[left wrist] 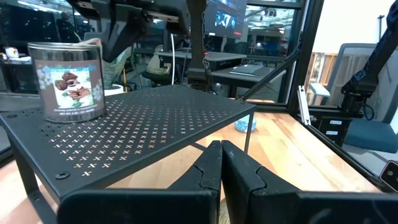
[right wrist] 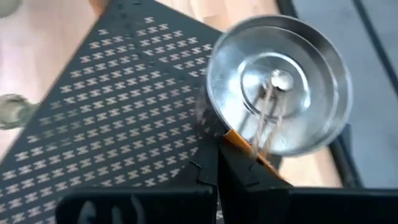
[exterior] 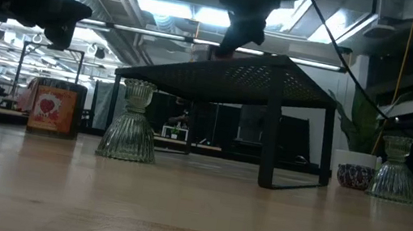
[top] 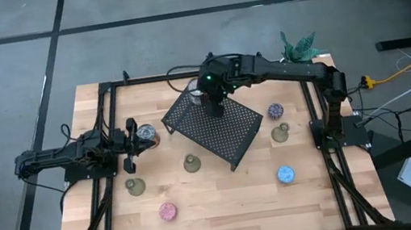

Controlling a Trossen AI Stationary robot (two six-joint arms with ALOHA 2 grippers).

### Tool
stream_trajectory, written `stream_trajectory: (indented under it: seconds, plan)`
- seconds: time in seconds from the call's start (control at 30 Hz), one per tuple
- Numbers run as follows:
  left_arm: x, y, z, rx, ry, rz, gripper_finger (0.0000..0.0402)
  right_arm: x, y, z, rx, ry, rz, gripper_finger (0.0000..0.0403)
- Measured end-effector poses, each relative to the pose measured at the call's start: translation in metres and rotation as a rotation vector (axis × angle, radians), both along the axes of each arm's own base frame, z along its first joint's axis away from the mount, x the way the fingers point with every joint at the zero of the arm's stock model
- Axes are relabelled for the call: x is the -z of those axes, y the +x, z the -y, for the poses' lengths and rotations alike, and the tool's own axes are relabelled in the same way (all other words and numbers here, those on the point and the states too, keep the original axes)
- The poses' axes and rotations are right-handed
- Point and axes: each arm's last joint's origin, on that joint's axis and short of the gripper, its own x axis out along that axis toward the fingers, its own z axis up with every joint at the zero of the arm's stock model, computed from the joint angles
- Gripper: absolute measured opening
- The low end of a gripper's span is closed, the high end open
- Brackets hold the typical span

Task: Pick & Place candle stick holders
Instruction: Put the left brown scented candle on the shelf

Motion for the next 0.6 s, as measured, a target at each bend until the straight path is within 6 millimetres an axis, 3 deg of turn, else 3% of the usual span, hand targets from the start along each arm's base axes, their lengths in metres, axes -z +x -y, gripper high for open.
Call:
stream_trajectory:
  seconds: [0.4, 0.6]
  plan:
    - [0.0000, 0.0000, 0.0000, 0.000, 0.000, 0.000, 0.0001, -0.0021, 0.0014, 0.0067, 0.036, -0.035, 0.031, 0.0000]
    - [0.0000, 0.0000, 0.0000, 0.000, 0.000, 0.000, 0.0001, 0.0010, -0.0031, 0.0022, -0.038, 0.067, -0.012, 0.0000]
